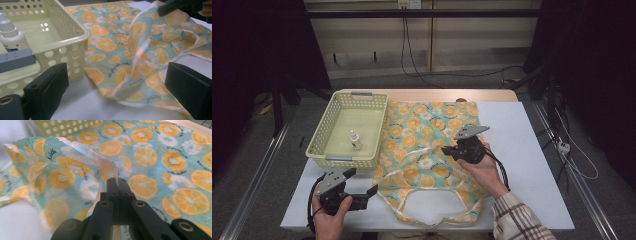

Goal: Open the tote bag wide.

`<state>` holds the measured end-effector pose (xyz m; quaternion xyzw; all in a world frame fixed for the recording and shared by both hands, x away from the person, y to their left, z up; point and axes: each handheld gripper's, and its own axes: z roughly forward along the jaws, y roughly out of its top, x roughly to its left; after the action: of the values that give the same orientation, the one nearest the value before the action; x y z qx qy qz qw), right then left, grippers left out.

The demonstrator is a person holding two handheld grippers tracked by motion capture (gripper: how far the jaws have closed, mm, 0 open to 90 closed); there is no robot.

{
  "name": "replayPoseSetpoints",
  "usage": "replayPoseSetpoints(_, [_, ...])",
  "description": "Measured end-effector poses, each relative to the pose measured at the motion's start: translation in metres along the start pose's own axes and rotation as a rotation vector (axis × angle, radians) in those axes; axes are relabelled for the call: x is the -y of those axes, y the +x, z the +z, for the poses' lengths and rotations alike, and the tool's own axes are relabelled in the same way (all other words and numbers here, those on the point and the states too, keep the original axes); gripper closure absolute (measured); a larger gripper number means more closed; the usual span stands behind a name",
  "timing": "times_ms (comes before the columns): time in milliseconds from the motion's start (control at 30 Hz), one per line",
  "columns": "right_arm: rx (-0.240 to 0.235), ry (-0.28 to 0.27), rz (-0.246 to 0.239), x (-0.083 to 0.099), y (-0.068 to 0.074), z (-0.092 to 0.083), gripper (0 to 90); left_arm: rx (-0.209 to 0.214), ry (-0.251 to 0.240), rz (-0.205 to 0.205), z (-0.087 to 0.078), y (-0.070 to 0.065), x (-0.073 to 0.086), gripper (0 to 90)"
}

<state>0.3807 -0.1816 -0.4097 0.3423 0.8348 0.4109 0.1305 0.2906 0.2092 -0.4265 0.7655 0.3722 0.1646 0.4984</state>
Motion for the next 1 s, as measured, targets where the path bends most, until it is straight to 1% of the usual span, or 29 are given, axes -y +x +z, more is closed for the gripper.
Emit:
replayPoseSetpoints(33, [0.008, 0.000, 0.008, -0.002, -0.006, 0.004, 90.0, 0.000, 0.001, 0.001, 0.000, 0.000, 0.000, 4.9])
replayPoseSetpoints(67, [0.016, 0.006, 0.012, -0.003, -0.009, 0.005, 90.0, 0.000, 0.002, 0.000, 0.000, 0.000, 0.000, 4.9])
replayPoseSetpoints(100, [0.016, 0.006, 0.012, -0.003, -0.009, 0.005, 90.0, 0.000, 0.000, -0.006, 0.000, 0.000, 0.000, 4.9])
replayPoseSetpoints(133, [0.025, 0.010, 0.014, -0.004, -0.012, 0.008, 90.0, 0.000, 0.001, -0.009, 0.001, 0.000, 0.000, 4.9])
replayPoseSetpoints(267, [0.042, 0.023, 0.037, -0.005, -0.023, 0.017, 90.0, -0.003, 0.004, -0.006, 0.001, 0.000, 0.000, 5.3])
replayPoseSetpoints(300, [0.048, 0.024, 0.039, -0.006, -0.025, 0.019, 90.0, -0.003, 0.008, -0.002, 0.000, 0.001, 0.000, 5.3])
replayPoseSetpoints(400, [0.052, 0.033, 0.041, -0.007, -0.031, 0.026, 90.0, -0.004, 0.006, -0.009, 0.001, 0.001, 0.000, 5.3])
replayPoseSetpoints(633, [0.080, 0.050, 0.075, -0.004, -0.047, 0.043, 90.0, -0.005, 0.013, -0.005, 0.001, 0.001, 0.001, 5.3])
replayPoseSetpoints(733, [0.067, 0.071, 0.078, -0.001, -0.051, 0.050, 90.0, -0.005, 0.013, -0.004, 0.000, 0.002, 0.001, 5.3])
replayPoseSetpoints(767, [0.062, 0.079, 0.078, 0.000, -0.050, 0.052, 88.9, -0.001, 0.015, -0.004, 0.000, 0.002, 0.000, 5.3])
replayPoseSetpoints(800, [0.061, 0.089, 0.080, 0.003, -0.050, 0.054, 82.2, -0.004, 0.014, -0.006, 0.001, 0.002, 0.001, 5.3])
replayPoseSetpoints(833, [0.061, 0.089, 0.080, 0.003, -0.050, 0.054, 82.2, -0.005, 0.016, -0.006, 0.001, 0.002, 0.001, 5.3])
replayPoseSetpoints(900, [0.058, 0.092, 0.083, 0.003, -0.050, 0.054, 75.0, -0.004, 0.017, -0.006, 0.001, 0.002, 0.001, 5.2])
replayPoseSetpoints(1000, [0.062, 0.073, 0.091, 0.001, -0.050, 0.050, 62.2, -0.004, 0.014, -0.007, 0.000, 0.002, 0.001, 5.3])
